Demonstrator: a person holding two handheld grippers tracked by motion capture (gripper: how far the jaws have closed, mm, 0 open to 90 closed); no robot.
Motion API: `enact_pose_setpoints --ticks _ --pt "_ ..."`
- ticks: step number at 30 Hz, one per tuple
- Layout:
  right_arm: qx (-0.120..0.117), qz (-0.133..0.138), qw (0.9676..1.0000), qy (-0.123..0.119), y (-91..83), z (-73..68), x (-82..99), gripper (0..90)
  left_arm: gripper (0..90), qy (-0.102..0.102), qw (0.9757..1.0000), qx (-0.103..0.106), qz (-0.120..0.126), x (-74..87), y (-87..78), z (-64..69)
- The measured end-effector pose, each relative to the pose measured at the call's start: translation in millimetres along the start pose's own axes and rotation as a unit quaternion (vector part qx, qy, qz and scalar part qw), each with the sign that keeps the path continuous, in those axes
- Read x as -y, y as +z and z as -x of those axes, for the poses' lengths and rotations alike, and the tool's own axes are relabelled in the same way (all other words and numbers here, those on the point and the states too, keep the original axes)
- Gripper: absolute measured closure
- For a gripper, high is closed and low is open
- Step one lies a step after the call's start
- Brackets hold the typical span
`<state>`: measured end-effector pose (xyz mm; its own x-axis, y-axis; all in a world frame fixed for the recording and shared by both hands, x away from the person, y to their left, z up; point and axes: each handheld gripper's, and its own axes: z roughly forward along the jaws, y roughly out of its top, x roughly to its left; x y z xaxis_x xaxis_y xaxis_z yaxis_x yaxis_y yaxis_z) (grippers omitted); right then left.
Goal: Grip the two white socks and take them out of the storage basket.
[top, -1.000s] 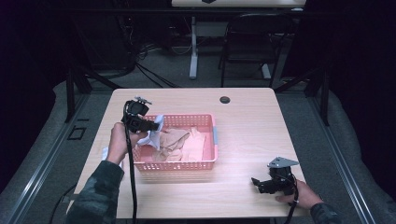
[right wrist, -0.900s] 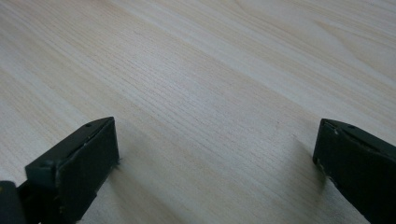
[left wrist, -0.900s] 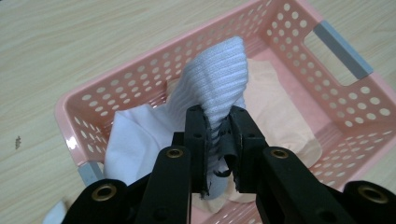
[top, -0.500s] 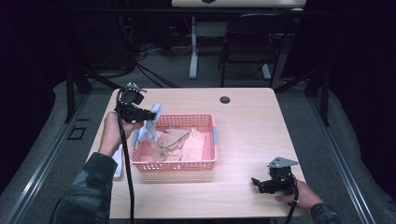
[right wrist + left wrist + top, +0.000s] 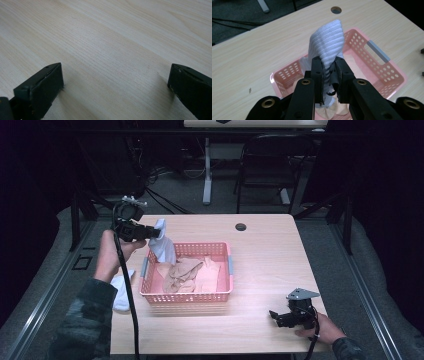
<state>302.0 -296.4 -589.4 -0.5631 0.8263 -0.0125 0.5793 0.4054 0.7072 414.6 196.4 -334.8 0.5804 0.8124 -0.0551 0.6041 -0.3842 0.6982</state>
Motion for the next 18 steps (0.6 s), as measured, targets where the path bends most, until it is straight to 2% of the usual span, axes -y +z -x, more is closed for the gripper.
enact_pose_setpoints --ticks 10,18 --pt "0.000 -0.001 1.0000 0.001 -0.2 -0.1 0.0 0.0 79.2 -0.009 0.9994 -0.022 0.026 -3.3 -32.6 -13.4" --pt "-0.001 0.000 1.0000 0.003 0.1 -0.3 0.1 0.0 79.1 -0.015 0.9982 -0.050 0.030 -2.7 -53.3 -27.8"
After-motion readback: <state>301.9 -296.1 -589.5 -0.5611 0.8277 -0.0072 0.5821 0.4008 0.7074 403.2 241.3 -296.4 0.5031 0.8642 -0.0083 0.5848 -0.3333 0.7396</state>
